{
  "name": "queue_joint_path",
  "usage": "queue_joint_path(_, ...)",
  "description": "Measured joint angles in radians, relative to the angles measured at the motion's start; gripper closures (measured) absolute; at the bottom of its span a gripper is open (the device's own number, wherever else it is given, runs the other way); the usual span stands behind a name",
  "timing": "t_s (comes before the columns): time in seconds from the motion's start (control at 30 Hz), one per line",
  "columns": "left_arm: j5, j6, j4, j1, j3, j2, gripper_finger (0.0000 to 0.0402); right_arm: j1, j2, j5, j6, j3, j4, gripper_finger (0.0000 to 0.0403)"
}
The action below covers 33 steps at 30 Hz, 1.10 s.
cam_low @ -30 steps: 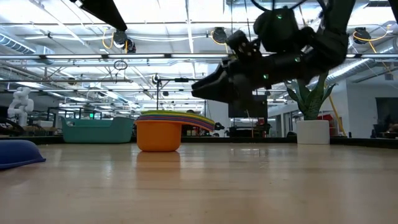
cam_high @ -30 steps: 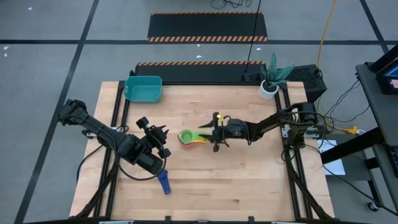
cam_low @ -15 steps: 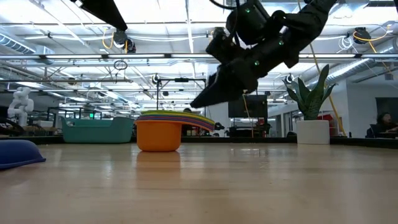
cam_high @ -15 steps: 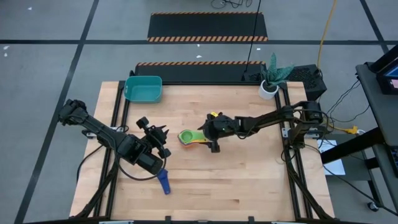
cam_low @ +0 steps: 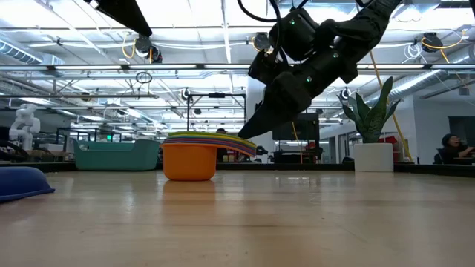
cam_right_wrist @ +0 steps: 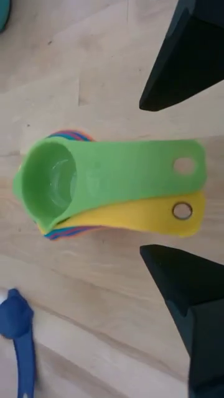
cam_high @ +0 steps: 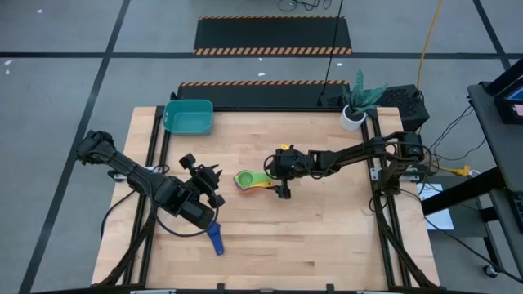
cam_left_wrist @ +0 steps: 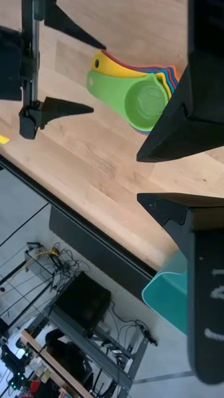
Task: Nest measuring cups in basket
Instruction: Stack the green measuring cup on top of the yellow measuring cup
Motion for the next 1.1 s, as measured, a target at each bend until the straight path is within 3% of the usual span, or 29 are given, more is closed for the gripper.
queue_joint_path(0.43,0.000,0.026,0.010,0.007,0.000,0.000,0.0309,0.004,0.060,0.052,-0.037,0.004,0.034,0.0054)
queue_joint_path(0.6,0.000,0.029,0.013,0.006,0.000,0.000,0.0309,0.009,0.057,0.008,-0.039,0.031,-0.055,0.0093)
queue_joint_path(1.1,0.001,0.058,0.042,0.034,0.000,0.000,0.0309,0.015,0.062,0.034,-0.039,0.037,-0.043,0.0187)
